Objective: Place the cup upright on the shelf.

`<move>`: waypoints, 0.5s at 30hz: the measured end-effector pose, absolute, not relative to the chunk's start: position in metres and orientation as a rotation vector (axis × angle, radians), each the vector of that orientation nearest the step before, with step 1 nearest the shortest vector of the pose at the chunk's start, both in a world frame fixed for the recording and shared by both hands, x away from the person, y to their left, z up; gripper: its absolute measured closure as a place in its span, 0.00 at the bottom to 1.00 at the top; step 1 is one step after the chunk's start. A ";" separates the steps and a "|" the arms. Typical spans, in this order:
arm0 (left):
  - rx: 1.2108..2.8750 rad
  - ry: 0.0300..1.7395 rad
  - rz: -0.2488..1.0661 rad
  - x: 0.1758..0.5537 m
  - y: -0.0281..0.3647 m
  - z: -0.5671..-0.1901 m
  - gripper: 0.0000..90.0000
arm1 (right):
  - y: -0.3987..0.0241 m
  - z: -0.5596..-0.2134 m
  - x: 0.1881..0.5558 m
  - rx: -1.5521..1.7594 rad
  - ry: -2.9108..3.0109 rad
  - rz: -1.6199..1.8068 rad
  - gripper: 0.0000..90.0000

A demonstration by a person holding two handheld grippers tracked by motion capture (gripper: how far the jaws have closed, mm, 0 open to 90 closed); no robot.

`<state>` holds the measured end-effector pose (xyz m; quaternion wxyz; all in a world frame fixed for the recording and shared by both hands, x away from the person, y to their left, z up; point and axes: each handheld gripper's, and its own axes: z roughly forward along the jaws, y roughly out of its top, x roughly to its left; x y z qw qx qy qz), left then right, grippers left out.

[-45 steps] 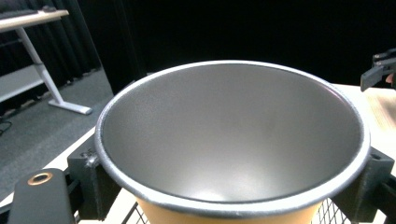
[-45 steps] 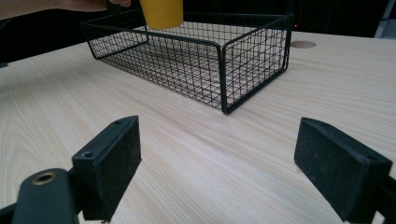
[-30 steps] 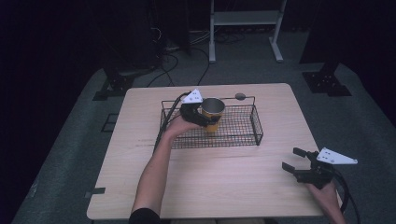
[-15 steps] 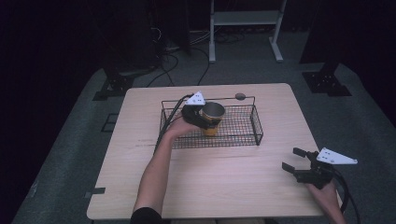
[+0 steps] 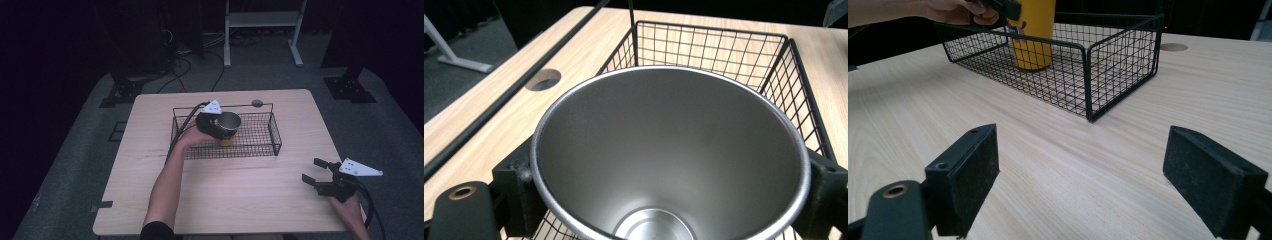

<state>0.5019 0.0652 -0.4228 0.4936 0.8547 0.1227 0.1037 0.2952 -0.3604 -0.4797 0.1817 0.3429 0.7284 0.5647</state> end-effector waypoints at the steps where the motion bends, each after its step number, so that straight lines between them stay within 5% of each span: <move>1: 2.073 0.298 0.252 0.502 0.065 -0.423 0.12 | -0.360 -0.480 0.295 0.968 2.056 1.594 0.15; 15: 2.086 0.312 0.247 0.503 0.069 -0.423 0.11 | -0.360 -0.480 0.295 0.968 2.056 1.594 0.15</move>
